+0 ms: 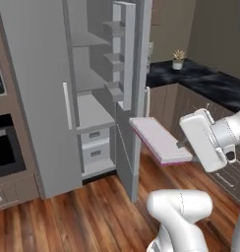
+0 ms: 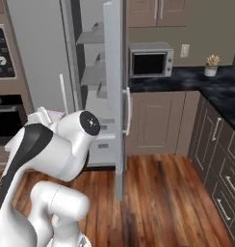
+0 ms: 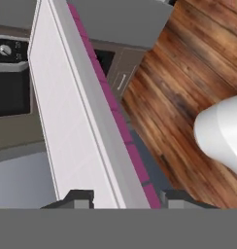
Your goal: The ice cube tray has been filled with water. Take the tray and place it in the freezer to make ice. Close the freezer door after placing the tray.
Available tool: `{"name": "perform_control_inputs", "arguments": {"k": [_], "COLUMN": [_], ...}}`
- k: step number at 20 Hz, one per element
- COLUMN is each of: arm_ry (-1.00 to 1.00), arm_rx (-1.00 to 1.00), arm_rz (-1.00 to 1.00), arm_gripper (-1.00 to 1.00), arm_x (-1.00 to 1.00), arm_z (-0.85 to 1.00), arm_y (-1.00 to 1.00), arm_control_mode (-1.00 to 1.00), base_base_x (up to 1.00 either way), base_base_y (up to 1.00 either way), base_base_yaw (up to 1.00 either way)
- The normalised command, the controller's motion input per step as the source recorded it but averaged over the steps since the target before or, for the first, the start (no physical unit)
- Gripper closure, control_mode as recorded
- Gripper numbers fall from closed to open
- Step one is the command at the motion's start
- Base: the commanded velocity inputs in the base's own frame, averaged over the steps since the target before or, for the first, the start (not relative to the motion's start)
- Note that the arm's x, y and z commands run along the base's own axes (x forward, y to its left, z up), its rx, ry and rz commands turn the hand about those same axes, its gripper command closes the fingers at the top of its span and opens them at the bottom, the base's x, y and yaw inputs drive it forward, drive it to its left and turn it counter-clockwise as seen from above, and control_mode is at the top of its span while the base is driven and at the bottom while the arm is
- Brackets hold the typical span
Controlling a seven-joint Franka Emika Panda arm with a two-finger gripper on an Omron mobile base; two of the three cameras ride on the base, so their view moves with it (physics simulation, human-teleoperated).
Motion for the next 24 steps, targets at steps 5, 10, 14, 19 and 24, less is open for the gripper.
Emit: {"name": "perform_control_inputs", "arguments": {"k": [5,10,14,19,24], "arm_ry": [0.00,0.00,0.00,0.00,0.00], "arm_rx": [0.00,0.00,0.00,0.00,0.00], "arm_rz": [0.00,0.00,0.00,0.00,0.00], "arm_gripper": [1.00,1.00,1.00,1.00,1.00], "arm_x": [0.00,0.00,0.00,0.00,0.00], "arm_z": [0.00,0.00,0.00,0.00,0.00], "arm_y": [0.00,0.00,0.00,0.00,0.00], "arm_control_mode": [1.00,1.00,1.00,1.00,1.00], "base_base_x": [1.00,1.00,0.84,0.54,0.46], "base_base_y": [0.64,0.68,0.57,0.44,0.45], "base_base_yaw": [-0.16,-0.19,-0.21,-0.24,-0.26]}}
